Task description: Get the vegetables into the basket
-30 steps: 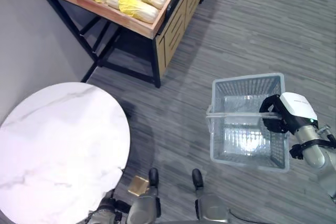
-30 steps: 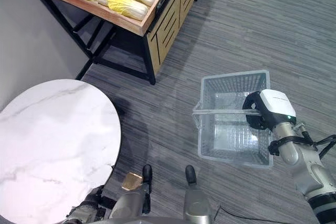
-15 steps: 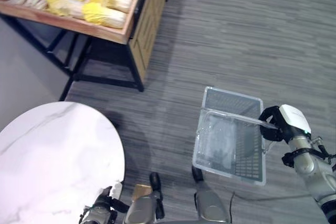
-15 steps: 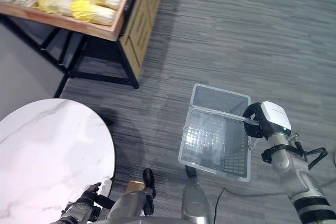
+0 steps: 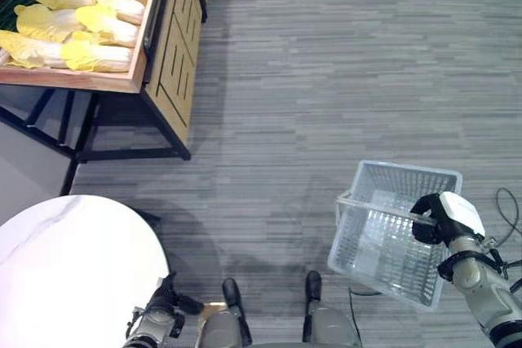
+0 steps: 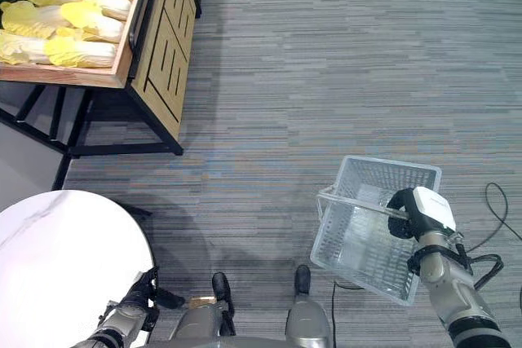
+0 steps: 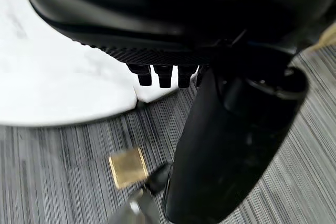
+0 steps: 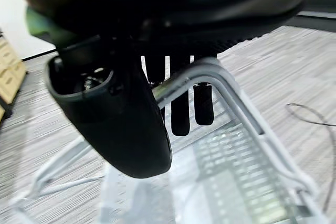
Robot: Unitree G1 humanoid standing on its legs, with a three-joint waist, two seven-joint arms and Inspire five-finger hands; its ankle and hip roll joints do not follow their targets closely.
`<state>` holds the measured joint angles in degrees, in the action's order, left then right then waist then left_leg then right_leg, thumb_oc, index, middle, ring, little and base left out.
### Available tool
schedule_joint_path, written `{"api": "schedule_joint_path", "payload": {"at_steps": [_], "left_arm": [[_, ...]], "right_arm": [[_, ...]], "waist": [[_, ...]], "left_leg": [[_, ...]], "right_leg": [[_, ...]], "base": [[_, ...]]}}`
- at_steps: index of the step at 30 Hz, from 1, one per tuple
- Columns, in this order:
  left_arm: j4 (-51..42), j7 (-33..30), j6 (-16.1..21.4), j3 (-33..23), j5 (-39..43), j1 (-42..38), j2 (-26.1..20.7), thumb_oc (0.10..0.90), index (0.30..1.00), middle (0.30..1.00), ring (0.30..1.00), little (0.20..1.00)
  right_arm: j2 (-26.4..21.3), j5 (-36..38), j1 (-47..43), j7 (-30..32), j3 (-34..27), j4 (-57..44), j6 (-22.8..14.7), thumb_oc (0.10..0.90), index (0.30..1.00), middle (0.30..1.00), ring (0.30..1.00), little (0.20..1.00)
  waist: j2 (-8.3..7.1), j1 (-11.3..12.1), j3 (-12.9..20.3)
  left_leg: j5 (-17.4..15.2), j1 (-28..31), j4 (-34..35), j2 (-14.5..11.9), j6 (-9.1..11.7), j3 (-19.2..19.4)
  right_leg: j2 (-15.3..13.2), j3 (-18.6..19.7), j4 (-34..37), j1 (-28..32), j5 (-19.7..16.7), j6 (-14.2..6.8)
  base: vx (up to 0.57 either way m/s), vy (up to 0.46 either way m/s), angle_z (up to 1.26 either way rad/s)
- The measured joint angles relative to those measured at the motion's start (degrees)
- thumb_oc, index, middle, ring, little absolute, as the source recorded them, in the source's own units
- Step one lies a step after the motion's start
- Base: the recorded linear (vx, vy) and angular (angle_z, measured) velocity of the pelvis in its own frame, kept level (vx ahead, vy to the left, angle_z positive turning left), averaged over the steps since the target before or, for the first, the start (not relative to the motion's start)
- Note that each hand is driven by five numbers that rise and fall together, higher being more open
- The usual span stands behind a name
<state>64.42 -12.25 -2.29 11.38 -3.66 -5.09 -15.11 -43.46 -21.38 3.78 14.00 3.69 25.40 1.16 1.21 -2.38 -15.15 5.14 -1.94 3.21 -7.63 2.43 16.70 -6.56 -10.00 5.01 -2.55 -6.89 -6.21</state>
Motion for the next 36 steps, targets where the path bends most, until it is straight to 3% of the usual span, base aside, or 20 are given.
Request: {"api": "schedule_joint_path", "payload": {"at_steps": [7, 14, 17, 24, 27, 30, 36], "left_arm": [[1.81, -0.12, -0.10, 0.18, -0.81, 0.85, 0.92, 0.900, 1.000, 1.000, 1.000, 1.000], [2.00, 0.26, 0.13, 0.16, -0.56, 2.85, 0.84, 0.900, 1.000, 1.000, 1.000, 1.000], [1.86, 1.05, 0.21, 0.18, 0.36, 3.14, 1.31, 0.900, 1.000, 1.000, 1.000, 1.000], [2.17, 1.47, 0.10, 0.16, 0.37, 4.08, 1.93, 0.900, 1.000, 1.000, 1.000, 1.000], [1.61, 1.47, 0.29, 0.15, 0.38, 3.89, 0.85, 0.900, 1.000, 1.000, 1.000, 1.000], [1.70, 1.46, 0.41, 0.20, 0.35, 3.91, -0.04, 0.900, 1.000, 1.000, 1.000, 1.000], [2.84, 1.44, 0.15, 0.25, -0.54, 3.72, -0.43, 0.900, 1.000, 1.000, 1.000, 1.000]], "right_arm": [[-0.02, -0.03, 1.62, 1.06, -0.25, 2.53, -0.07, 0.400, 0.300, 0.300, 0.300, 0.300], [-0.01, 0.20, 1.66, 1.06, -0.61, 2.70, -0.20, 0.400, 0.300, 0.300, 0.300, 0.300], [-0.23, 1.62, 0.59, 1.04, -0.75, 5.14, -0.16, 0.400, 0.300, 0.300, 0.300, 0.300], [1.19, 3.89, -4.42, 0.99, -0.63, 14.63, -0.01, 0.400, 0.300, 0.300, 0.300, 0.300], [4.39, 5.90, -6.68, 1.01, -0.32, 21.94, 0.48, 0.400, 0.300, 0.300, 0.300, 0.300], [6.11, 6.76, -6.54, 1.00, -0.03, 22.71, 0.80, 0.400, 0.300, 0.300, 0.300, 0.300], [8.21, 8.29, -6.50, 1.05, 0.24, 23.21, 0.87, 0.400, 0.300, 0.300, 0.300, 0.300]], "waist": [[3.29, -0.07, 1.29], [3.80, 1.56, 1.09], [3.64, 1.74, 0.96], [3.92, 2.33, 1.14], [1.93, 3.39, 1.87], [1.01, 3.37, 2.30], [0.61, 3.37, 2.72]], "left_leg": [[0.23, -1.32, -1.01, -1.12, 0.39, -1.63], [2.51, -3.02, -3.92, -1.67, 2.21, -8.32], [2.93, -4.32, -5.23, -1.08, 2.99, -14.12], [1.07, 0.98, 1.37, -0.17, 2.87, -11.62], [0.20, 1.94, 1.78, 1.51, 1.55, -10.29], [-0.03, 1.99, 1.78, 1.99, 1.15, -10.18], [-0.09, 2.29, 1.78, 1.92, 1.07, -9.79]], "right_leg": [[0.89, -0.96, -0.02, -0.12, 0.42, 0.94], [1.27, -2.28, 0.06, 0.89, 1.07, 2.00], [0.98, -2.42, 0.01, 0.90, 1.20, 2.38], [0.35, -0.51, -0.01, 1.56, 0.52, 1.92], [-1.24, 0.80, -0.01, 1.54, 0.03, 1.35], [-1.68, 0.92, -0.01, 1.54, 0.00, 1.10], [-1.59, 1.36, -0.01, 1.57, -0.05, 1.04]], "base": [[0.04, -0.170, 0.06], [0.03, -0.059, 0.11], [0.05, 0.037, 0.11], [0.05, 0.114, -0.11], [0.00, 0.113, -0.18], [0.00, 0.060, -0.02], [0.01, 0.026, -0.04]]}}
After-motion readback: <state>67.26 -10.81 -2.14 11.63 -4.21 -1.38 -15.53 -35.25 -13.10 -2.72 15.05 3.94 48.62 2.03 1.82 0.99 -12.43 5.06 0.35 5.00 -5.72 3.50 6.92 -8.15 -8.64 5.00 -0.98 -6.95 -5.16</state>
